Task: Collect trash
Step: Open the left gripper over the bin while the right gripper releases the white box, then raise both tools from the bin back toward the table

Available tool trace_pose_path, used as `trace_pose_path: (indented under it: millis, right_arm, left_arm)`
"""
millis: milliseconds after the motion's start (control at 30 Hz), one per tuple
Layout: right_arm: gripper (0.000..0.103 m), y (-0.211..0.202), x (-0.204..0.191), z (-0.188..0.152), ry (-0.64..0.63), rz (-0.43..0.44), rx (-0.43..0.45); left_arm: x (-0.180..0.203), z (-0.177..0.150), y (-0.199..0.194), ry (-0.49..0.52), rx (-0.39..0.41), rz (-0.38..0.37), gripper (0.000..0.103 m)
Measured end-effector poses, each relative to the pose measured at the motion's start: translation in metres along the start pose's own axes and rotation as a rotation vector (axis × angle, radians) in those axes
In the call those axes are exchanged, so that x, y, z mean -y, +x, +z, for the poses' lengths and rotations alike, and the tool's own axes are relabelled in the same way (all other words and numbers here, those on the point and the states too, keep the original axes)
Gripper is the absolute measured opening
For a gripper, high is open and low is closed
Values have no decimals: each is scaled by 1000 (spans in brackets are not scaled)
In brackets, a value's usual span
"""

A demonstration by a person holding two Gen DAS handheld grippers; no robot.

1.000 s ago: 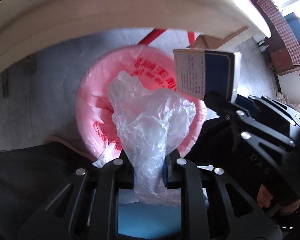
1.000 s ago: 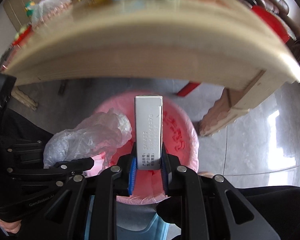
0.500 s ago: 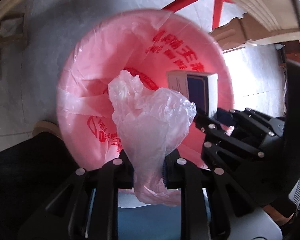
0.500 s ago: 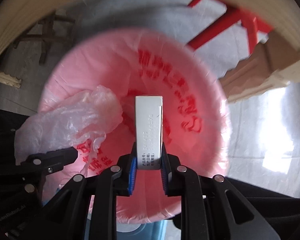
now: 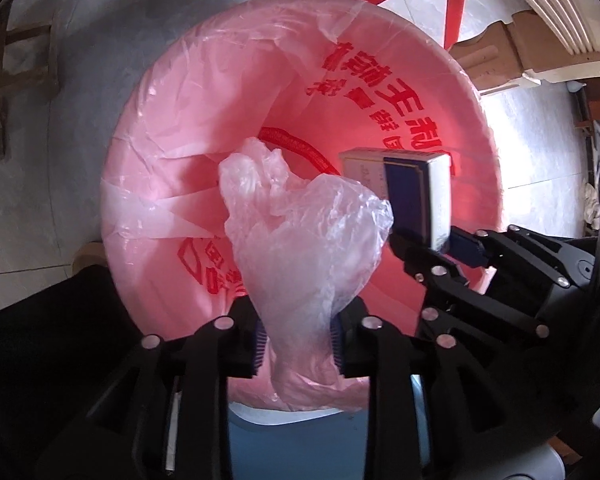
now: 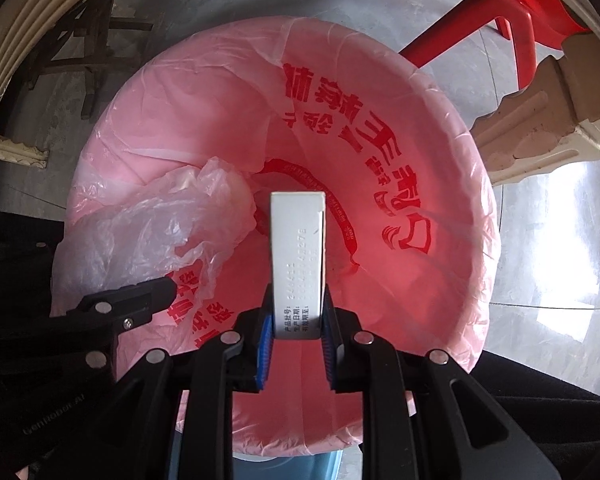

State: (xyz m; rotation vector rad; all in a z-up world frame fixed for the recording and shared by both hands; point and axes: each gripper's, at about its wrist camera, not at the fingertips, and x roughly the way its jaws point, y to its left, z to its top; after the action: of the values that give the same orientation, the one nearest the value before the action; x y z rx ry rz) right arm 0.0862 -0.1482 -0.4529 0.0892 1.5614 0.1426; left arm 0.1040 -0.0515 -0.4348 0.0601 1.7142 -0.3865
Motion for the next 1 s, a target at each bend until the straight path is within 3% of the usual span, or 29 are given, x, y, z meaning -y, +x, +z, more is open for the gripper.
trace_pose_path:
  millis: [233, 400, 1000]
  right_arm:
    - [41, -9, 16, -1, 47, -15, 19]
    - [47, -13, 25, 1, 77, -12, 25]
    - [47, -26, 31, 0, 93, 1, 55]
  left_arm:
    - [-4, 3, -5, -55, 42, 37, 44]
    - [-6, 5, -13, -66, 57, 50, 53]
    - [-14, 2, -15, -62, 77, 34, 58]
